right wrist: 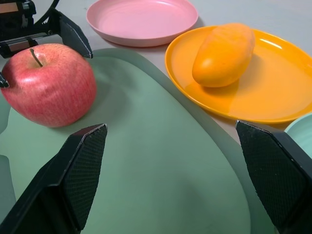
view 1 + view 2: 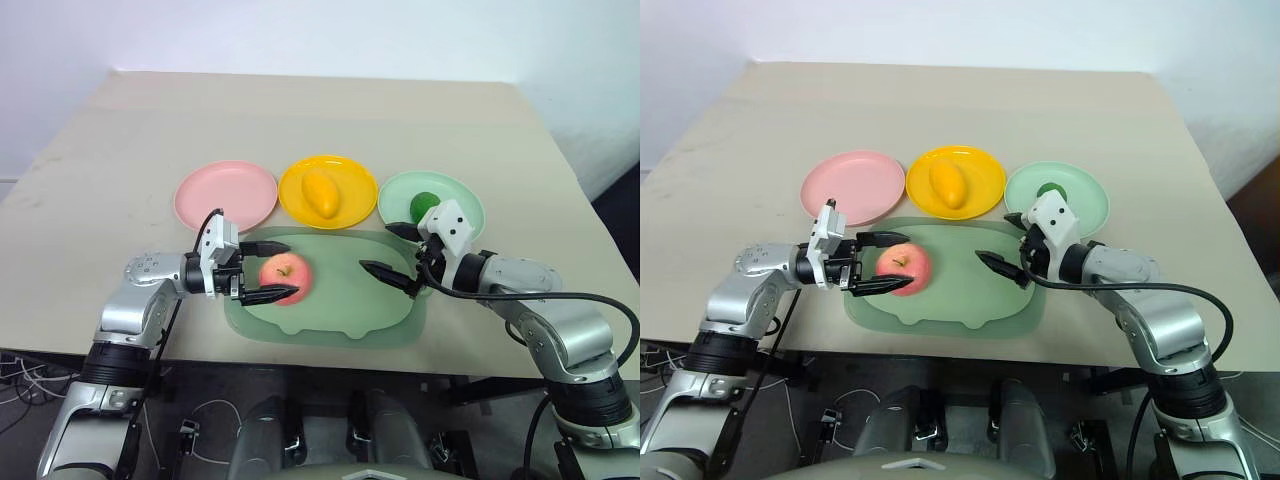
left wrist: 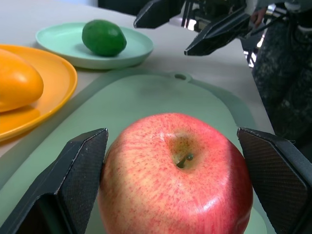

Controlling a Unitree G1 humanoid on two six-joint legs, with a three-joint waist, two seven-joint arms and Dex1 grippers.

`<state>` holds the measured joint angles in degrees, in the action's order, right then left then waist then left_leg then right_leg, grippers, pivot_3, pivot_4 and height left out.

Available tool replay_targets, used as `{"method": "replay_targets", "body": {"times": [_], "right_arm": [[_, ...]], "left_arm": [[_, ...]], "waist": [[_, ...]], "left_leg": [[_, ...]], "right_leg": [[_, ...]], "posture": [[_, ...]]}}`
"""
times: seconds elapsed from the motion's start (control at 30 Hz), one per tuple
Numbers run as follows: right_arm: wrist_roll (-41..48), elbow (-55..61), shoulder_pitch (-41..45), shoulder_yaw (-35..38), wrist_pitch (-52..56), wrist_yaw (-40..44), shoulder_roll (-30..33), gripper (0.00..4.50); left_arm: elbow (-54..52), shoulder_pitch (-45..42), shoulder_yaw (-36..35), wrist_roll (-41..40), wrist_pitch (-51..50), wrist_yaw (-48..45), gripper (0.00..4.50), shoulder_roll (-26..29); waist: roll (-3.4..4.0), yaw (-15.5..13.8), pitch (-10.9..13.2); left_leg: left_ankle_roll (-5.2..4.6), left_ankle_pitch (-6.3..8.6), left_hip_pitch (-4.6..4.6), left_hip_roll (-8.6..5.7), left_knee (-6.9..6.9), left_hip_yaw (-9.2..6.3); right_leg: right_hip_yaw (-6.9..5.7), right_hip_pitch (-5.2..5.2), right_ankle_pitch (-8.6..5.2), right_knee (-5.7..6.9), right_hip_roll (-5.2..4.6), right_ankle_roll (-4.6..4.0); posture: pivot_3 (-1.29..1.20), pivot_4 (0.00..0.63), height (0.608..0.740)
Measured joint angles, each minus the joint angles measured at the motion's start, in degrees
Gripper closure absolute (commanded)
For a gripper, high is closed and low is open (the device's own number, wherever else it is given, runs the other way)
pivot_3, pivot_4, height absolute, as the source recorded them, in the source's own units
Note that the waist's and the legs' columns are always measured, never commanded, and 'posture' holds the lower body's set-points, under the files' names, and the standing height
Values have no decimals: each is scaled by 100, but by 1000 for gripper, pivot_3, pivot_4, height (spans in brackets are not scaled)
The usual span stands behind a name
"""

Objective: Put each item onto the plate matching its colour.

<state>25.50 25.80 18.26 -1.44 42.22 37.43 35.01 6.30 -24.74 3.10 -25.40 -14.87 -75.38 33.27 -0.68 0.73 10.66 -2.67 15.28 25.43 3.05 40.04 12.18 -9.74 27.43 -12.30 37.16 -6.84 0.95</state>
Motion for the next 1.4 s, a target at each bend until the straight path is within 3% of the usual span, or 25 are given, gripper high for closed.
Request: {"method": "replay_targets", "body": {"times": [0.33, 0.63, 0.8, 1.0, 1.4], "right_arm": [[-59, 45, -30, 0, 31, -61, 32, 0], [-114, 40, -27, -23, 30, -82, 29, 0], [-136, 39, -27, -23, 29, -74, 30, 0], [-167, 39, -27, -23, 29, -58, 29, 0], [-169, 41, -32, -23, 33, -58, 28, 0]], "left_arm": [[-763, -31, 226, 95, -720, 238, 48, 283], [-880, -232, 184, -21, -1068, 496, 48, 251], [-907, -227, 160, -33, -1085, 346, 48, 516], [-851, 75, 157, -29, -907, 164, 48, 616], [-132, 217, 208, 19, 548, -111, 48, 377]], "waist": [[0, 5, 0], [0, 4, 0], [1, 13, 0], [1, -2, 1], [5, 1, -3]], "left_leg": [[-1, 1, 0, 0, -1, 0], [-1, 1, 0, 0, 0, 0], [-1, 1, 0, 1, -1, 0], [0, 1, 0, 0, -1, 0], [-1, 1, -8, 0, -1, -1]], "right_leg": [[0, 0, -4, -1, 0, 5], [0, 0, -3, 0, 1, 6], [0, 1, -3, 1, 3, 6], [0, 2, -5, -2, 0, 5], [0, -7, -8, -5, -3, 8]], "posture": [[0, 150, 696], [0, 150, 696], [0, 150, 696], [0, 150, 696], [0, 150, 696]]}}
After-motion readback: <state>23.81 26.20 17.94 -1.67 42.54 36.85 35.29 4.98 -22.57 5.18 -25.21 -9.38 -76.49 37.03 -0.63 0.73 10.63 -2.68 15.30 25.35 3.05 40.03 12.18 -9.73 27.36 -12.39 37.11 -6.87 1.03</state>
